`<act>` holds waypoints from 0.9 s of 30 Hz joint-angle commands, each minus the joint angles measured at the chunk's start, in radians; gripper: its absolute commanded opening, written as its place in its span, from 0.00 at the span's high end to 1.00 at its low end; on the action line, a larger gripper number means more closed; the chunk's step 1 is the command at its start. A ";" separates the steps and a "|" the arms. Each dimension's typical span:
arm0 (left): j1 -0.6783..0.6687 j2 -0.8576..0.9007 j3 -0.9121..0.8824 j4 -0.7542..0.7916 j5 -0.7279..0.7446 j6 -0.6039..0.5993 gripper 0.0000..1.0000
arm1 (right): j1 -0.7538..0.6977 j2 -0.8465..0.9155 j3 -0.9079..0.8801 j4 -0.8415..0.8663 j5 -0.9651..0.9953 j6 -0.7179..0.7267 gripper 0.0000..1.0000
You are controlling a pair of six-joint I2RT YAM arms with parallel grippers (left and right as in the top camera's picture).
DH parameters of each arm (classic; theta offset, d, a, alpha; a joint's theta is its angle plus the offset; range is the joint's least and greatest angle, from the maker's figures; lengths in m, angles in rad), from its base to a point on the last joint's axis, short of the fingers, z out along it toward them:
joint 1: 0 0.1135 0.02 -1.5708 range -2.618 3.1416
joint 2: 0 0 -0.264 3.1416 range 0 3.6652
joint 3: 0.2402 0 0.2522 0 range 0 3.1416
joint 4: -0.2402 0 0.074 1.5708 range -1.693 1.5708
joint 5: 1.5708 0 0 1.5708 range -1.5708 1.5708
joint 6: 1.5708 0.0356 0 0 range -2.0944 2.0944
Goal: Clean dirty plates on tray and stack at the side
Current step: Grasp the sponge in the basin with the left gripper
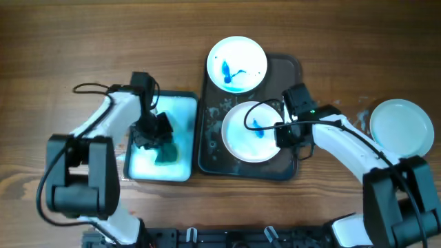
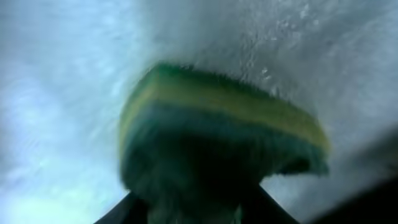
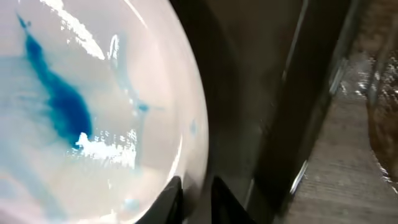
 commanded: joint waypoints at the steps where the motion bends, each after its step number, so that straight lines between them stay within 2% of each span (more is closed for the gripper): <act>1: -0.016 0.051 -0.006 0.047 -0.048 -0.030 0.70 | -0.002 -0.062 0.015 -0.053 -0.074 0.011 0.81; 2: -0.016 0.051 -0.006 0.066 -0.080 -0.030 0.86 | -0.002 -0.061 0.015 -0.070 -0.097 0.011 0.79; 3: -0.016 0.051 -0.006 0.083 -0.098 -0.029 0.96 | -0.002 -0.061 0.014 -0.069 -0.101 0.003 0.77; 4: -0.016 0.049 -0.005 0.079 -0.098 -0.028 0.96 | -0.002 -0.061 0.015 -0.059 -0.098 0.001 0.77; 5: -0.016 0.044 0.006 0.053 -0.097 -0.024 0.94 | -0.005 -0.062 0.015 -0.052 -0.098 0.004 0.78; 6: -0.016 0.041 0.035 0.003 -0.096 -0.024 0.72 | -0.013 -0.067 0.015 -0.055 -0.099 0.013 0.78; 8: -0.016 0.038 0.113 -0.110 -0.087 -0.024 0.54 | -0.039 -0.073 0.015 -0.083 -0.098 0.029 0.74; 12: -0.016 0.038 0.247 -0.333 -0.077 -0.014 0.53 | -0.086 -0.063 0.014 -0.052 -0.100 0.032 0.71; 15: -0.016 0.028 0.264 -0.393 -0.064 0.003 0.56 | -0.085 -0.016 -0.013 0.071 -0.172 0.031 0.72; 17: -0.016 -0.002 0.264 -0.406 -0.046 0.005 0.57 | -0.085 0.045 -0.019 0.140 -0.179 0.039 0.74; 20: -0.016 -0.067 0.264 -0.417 -0.047 0.005 0.54 | -0.086 0.102 -0.019 0.155 -0.095 0.085 0.89; 21: -0.020 -0.093 0.263 -0.421 -0.047 0.005 0.48 | -0.086 0.112 -0.019 0.162 -0.074 0.089 0.96; 22: -0.028 -0.098 0.263 -0.420 -0.048 0.005 0.41 | -0.086 0.112 -0.019 0.163 -0.071 0.091 0.96; 24: -0.053 -0.097 0.242 -0.408 -0.047 -0.006 0.36 | -0.086 0.112 -0.019 0.162 -0.063 0.112 0.96; 27: -0.105 -0.097 0.137 -0.328 -0.048 -0.077 0.34 | -0.086 0.112 -0.019 0.163 -0.039 0.165 0.95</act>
